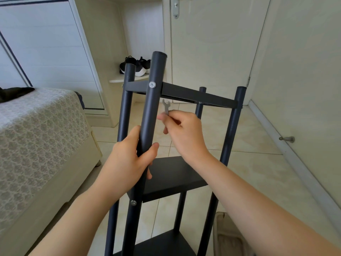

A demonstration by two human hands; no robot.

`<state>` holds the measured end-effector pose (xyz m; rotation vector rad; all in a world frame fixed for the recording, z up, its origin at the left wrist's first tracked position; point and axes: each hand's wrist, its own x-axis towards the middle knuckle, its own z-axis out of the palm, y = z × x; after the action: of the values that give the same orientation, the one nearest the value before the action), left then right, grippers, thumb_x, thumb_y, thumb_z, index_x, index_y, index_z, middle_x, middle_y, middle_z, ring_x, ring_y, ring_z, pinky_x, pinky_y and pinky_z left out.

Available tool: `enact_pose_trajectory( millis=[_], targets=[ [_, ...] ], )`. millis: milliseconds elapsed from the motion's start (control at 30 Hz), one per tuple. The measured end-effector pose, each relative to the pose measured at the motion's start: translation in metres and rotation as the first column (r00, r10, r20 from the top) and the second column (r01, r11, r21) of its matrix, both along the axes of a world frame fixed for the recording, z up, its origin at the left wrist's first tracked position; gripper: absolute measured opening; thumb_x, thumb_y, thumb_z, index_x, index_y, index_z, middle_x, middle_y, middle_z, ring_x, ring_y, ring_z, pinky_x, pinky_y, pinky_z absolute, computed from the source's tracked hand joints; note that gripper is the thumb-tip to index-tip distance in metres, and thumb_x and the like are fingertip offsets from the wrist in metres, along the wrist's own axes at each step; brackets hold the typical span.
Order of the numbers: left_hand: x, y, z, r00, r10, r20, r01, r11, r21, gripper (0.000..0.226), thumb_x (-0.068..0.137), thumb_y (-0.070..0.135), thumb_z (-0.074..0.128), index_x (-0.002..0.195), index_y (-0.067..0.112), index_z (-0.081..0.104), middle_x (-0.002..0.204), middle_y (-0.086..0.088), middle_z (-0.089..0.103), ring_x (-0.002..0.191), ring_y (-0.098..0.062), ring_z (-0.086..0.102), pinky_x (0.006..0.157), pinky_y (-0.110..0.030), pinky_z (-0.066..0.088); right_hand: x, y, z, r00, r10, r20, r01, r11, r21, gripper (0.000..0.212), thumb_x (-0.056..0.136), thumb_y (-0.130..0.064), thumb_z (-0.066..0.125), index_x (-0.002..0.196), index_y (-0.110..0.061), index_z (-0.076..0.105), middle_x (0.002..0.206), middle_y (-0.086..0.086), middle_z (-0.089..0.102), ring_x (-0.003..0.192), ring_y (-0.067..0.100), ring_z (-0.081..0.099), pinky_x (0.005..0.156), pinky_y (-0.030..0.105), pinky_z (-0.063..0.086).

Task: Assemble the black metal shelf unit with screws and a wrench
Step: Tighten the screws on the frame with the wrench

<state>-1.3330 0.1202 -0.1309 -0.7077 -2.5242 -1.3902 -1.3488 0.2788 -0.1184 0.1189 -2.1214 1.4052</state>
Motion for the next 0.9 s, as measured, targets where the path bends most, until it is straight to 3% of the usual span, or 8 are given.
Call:
enact_pose_trajectory(
  millis=[100, 233, 300, 400, 467, 700, 800, 900],
  targets=[
    [0.001, 0.005, 0.0, 1.0, 0.011, -0.014, -0.011, 1.0, 0.005, 0.015, 0.093, 0.034, 0.06, 0.091, 0.026, 0.047, 0.07, 0.0, 0.065, 0.046, -0.017, 0.067, 0.051, -0.032, 0.058, 0.011, 0.009, 0.003, 1.0, 0.014, 0.002, -0.013, 0.999, -0.042, 0.027, 0.095, -0.02, 0.063, 0.074, -0.006, 0.072, 0.059, -0.001, 0.061, 0.051, 0.001, 0.051, 0.058, 0.011, 0.038],
    [0.001, 0.012, 0.0, 0.999, 0.03, -0.033, -0.03, 1.0, 0.004, 0.014, 0.094, 0.035, 0.06, 0.096, 0.026, 0.049, 0.066, -0.002, 0.064, 0.047, -0.015, 0.068, 0.058, -0.04, 0.06, 0.024, 0.015, 0.008, 1.0, 0.011, 0.002, -0.011, 1.0, 0.026, 0.02, 0.096, -0.017, 0.059, 0.086, -0.009, 0.075, 0.066, -0.001, 0.063, 0.062, 0.002, 0.054, 0.062, 0.011, 0.041],
    [0.002, 0.015, 0.0, 0.999, 0.032, -0.028, -0.032, 0.999, 0.007, 0.016, 0.095, 0.036, 0.059, 0.098, 0.025, 0.048, 0.068, -0.003, 0.064, 0.047, -0.014, 0.068, 0.059, -0.044, 0.06, 0.029, 0.016, 0.012, 1.0, 0.022, 0.015, -0.022, 1.0, -0.022, 0.019, 0.096, -0.018, 0.059, 0.088, -0.014, 0.076, 0.072, -0.006, 0.067, 0.069, -0.002, 0.058, 0.067, 0.01, 0.043],
    [0.002, 0.018, 0.0, 0.999, 0.033, -0.009, -0.033, 0.999, 0.018, 0.022, 0.093, 0.042, 0.056, 0.101, 0.024, 0.048, 0.07, -0.003, 0.065, 0.048, -0.014, 0.068, 0.061, -0.048, 0.06, 0.034, 0.015, 0.02, 0.995, 0.085, 0.047, -0.079, 0.99, -0.115, 0.021, 0.096, -0.021, 0.058, 0.084, -0.022, 0.075, 0.087, -0.013, 0.072, 0.093, 0.0, 0.063, 0.088, 0.027, 0.051],
    [0.001, 0.02, -0.001, 1.0, 0.028, 0.003, -0.028, 1.0, 0.003, 0.027, 0.091, 0.045, 0.055, 0.106, 0.024, 0.048, 0.071, -0.002, 0.066, 0.05, -0.012, 0.069, 0.063, -0.047, 0.06, 0.037, 0.014, 0.024, 0.987, 0.151, 0.05, -0.141, 0.976, -0.167, 0.022, 0.096, -0.02, 0.058, 0.082, -0.023, 0.075, 0.094, -0.014, 0.072, 0.098, 0.002, 0.064, 0.093, 0.036, 0.052],
    [-0.003, 0.02, -0.006, 0.999, 0.011, -0.043, -0.014, 0.996, -0.09, 0.033, 0.089, 0.047, 0.059, 0.113, 0.033, 0.042, 0.075, 0.006, 0.069, 0.063, -0.005, 0.07, 0.067, -0.038, 0.062, 0.037, 0.014, 0.027, 0.916, 0.395, 0.067, -0.332, 0.842, -0.425, 0.019, 0.096, -0.013, 0.058, 0.089, -0.007, 0.075, 0.104, 0.006, 0.073, 0.105, 0.02, 0.068, 0.096, 0.04, 0.054],
    [0.0, 0.023, -0.007, 1.0, 0.01, -0.019, -0.011, 0.998, -0.054, 0.044, 0.088, 0.045, 0.063, 0.126, 0.032, 0.043, 0.079, 0.004, 0.07, 0.067, -0.009, 0.071, 0.071, -0.039, 0.062, 0.036, 0.013, 0.028, 0.883, 0.459, 0.095, -0.388, 0.829, -0.402, 0.021, 0.097, -0.012, 0.056, 0.09, -0.007, 0.076, 0.108, 0.008, 0.073, 0.106, 0.021, 0.068, 0.096, 0.033, 0.054],
    [0.002, 0.023, -0.007, 0.996, 0.054, -0.068, -0.061, 0.991, -0.116, 0.051, 0.087, 0.052, 0.062, 0.128, 0.026, 0.048, 0.08, 0.008, 0.067, 0.071, -0.008, 0.068, 0.071, -0.038, 0.061, 0.035, 0.014, 0.029, 0.885, 0.453, 0.109, -0.385, 0.842, -0.379, 0.021, 0.097, -0.014, 0.057, 0.092, -0.009, 0.077, 0.106, 0.005, 0.074, 0.106, 0.017, 0.067, 0.093, 0.033, 0.055]
  ],
)
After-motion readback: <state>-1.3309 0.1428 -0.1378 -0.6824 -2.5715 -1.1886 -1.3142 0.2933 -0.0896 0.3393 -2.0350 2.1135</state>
